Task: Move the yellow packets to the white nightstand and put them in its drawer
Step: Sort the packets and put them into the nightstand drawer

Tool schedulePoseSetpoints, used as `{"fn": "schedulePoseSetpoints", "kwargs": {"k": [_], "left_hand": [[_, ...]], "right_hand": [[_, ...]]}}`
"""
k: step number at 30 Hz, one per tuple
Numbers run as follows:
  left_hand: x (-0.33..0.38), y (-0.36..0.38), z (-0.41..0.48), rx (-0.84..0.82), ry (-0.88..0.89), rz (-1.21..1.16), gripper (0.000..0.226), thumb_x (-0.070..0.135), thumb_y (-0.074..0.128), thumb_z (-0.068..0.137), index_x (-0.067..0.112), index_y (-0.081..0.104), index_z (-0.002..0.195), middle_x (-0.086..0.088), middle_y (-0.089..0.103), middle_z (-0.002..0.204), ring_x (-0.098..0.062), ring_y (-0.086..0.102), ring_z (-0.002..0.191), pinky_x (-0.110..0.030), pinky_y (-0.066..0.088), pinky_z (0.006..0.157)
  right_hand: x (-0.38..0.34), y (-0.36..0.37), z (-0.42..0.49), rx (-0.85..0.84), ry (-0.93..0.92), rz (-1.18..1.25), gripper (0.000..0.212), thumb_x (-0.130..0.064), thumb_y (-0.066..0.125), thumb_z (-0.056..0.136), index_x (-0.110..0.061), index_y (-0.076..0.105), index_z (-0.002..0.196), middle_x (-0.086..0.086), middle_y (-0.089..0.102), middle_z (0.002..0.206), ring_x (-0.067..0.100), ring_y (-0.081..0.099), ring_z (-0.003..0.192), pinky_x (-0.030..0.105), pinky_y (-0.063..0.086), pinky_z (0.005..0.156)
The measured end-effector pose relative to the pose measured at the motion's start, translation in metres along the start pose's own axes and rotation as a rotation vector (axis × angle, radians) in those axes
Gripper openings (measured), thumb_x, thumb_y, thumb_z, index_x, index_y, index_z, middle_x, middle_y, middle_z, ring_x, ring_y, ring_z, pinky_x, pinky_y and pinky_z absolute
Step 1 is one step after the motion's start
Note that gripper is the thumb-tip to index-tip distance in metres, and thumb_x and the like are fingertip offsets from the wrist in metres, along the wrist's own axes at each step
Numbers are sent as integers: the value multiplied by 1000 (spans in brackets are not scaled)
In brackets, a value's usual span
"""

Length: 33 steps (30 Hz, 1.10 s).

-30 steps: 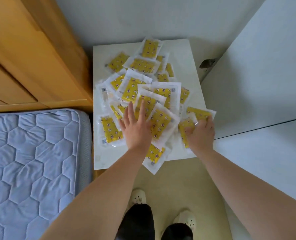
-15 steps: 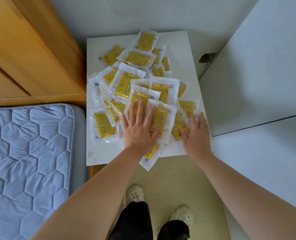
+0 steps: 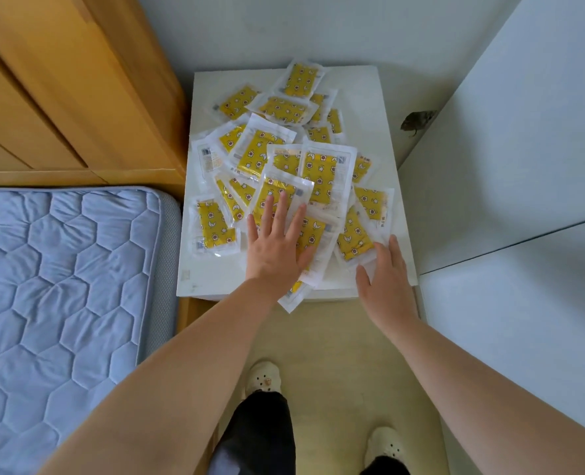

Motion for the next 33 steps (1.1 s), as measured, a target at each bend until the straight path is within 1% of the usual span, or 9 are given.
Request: {"fn": "schedulePoseSetpoints", "kwargs": {"k": [8, 11, 14, 17, 20, 22, 24, 28, 33], "left_hand": [[12, 15, -57, 7, -33, 57, 65, 46, 21, 100, 27, -16, 150, -6, -19, 159, -27, -19, 146, -49, -7, 116], [18, 22, -91, 137, -151, -114, 58, 37, 33, 99, 20, 15, 152, -12, 10, 159, -31, 4, 147, -48, 8, 118], [19, 44, -128, 435, -71, -222, 29, 21, 43, 87, 12, 48, 114, -14, 55, 112, -29, 47, 109, -41, 41, 92], [21, 81, -141, 343, 105, -163, 34, 13, 38, 78, 11, 52, 110, -12, 58, 105, -28, 49, 103, -45, 49, 83], [24, 110, -127, 105, 50, 25, 65, 15, 35, 87, 8, 20, 150, -14, 26, 152, -33, 20, 143, -47, 14, 117], [20, 127, -115, 111, -10, 84, 79, 17, 38, 92, 9, -15, 150, -8, -2, 159, -30, -7, 147, -44, -9, 117], [17, 143, -106, 217, 7, 100, 83, 13, 39, 88, 9, -17, 148, -10, 2, 159, -31, -7, 146, -45, -6, 116], [10, 179, -83, 643, 57, 46, 73, 10, 33, 72, 5, 28, 144, -14, 30, 147, -35, 22, 138, -55, 27, 109], [23, 203, -58, 946, 37, -66, 74, 9, 52, 68, 6, 32, 139, -13, 29, 144, -33, 24, 138, -51, 18, 112]], "right_hand": [[19, -4, -9, 34, -142, 42, 53, -22, 47, 95, -12, 27, 144, 3, -1, 160, 22, 17, 145, 39, 35, 103], [37, 1, -20, 80, -164, 63, 51, -18, 52, 93, -7, 33, 139, 7, 4, 159, 25, 18, 144, 35, 35, 103], [58, 16, -41, 189, -504, -121, 43, -6, 57, 81, -1, 47, 123, 20, 32, 145, 37, 35, 130, 45, 37, 103], [69, 43, -55, 166, -817, -321, 43, -11, 41, 72, -3, 52, 113, 18, 46, 128, 33, 42, 116, 48, 42, 97], [73, 75, -40, 170, -918, -529, 56, -5, 55, 65, 3, 54, 120, 20, 46, 134, 31, 34, 127, 44, 25, 109], [76, 93, -26, 242, -871, -590, 69, 0, 63, 59, 3, 49, 126, 20, 46, 135, 33, 33, 128, 45, 19, 110], [78, 107, -16, 353, -832, -556, 66, -4, 55, 64, -1, 44, 128, 17, 47, 132, 34, 37, 125, 46, 21, 110], [78, 134, 0, 622, -814, -455, 64, -18, 36, 67, -4, 41, 130, 13, 42, 129, 32, 38, 123, 48, 18, 111], [80, 159, 26, 952, -884, -320, 58, -11, 39, 69, -7, 42, 126, 11, 38, 125, 32, 39, 118, 46, 12, 112]]}}
Point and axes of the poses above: each hand's wrist, its own z-axis towards the middle knuckle, its own y-axis out of the palm, x = y × z, the point moved 2 cm from there along z, towards the middle knuckle
